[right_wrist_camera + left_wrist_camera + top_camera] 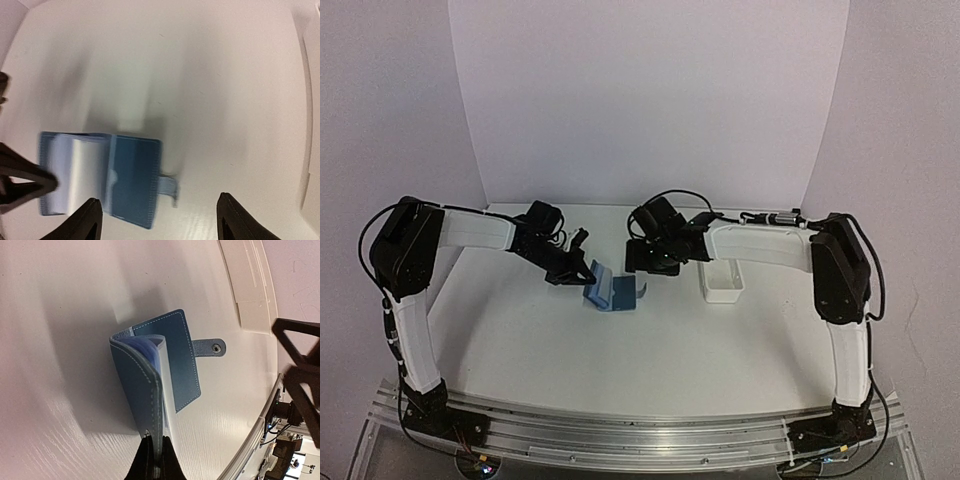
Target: Put the credit cards into the card holder
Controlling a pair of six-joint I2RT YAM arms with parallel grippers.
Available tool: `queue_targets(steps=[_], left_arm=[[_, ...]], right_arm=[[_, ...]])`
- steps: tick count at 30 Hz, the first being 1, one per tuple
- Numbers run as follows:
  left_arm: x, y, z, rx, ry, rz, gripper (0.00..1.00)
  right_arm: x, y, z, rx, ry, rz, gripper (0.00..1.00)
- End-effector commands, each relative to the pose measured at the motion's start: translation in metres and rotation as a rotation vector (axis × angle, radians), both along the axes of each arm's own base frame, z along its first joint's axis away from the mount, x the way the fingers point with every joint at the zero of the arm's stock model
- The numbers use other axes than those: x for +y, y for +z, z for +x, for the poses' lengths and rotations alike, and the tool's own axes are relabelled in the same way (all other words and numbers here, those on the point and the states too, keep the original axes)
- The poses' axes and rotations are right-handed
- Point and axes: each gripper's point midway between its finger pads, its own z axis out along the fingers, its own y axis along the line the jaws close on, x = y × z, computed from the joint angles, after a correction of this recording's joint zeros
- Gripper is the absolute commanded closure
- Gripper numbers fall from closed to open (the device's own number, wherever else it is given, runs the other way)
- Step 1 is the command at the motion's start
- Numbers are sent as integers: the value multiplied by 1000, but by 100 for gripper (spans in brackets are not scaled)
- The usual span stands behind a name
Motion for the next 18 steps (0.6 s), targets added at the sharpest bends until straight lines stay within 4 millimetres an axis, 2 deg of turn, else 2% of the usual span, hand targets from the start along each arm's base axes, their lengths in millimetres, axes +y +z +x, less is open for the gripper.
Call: queue_targets(steps=[1,4,6,7,18], left_arm=[[-6,30,5,-60,4,-12,100],[-7,33,6,-61,-1,-26,100],[-9,34,5,-56,-3,-38,100],[-10,35,5,-57,-5,-44,100],[-14,31,-4,-13,-17,-93,100]], right_arm=[[53,67,-17,-161,97,41,25],[82,44,-26,-90,180,84,30],[92,30,-30,-49,214,99,44],[95,25,-31,-35,222,105,47],[101,-21,-40,66,260,119,46]])
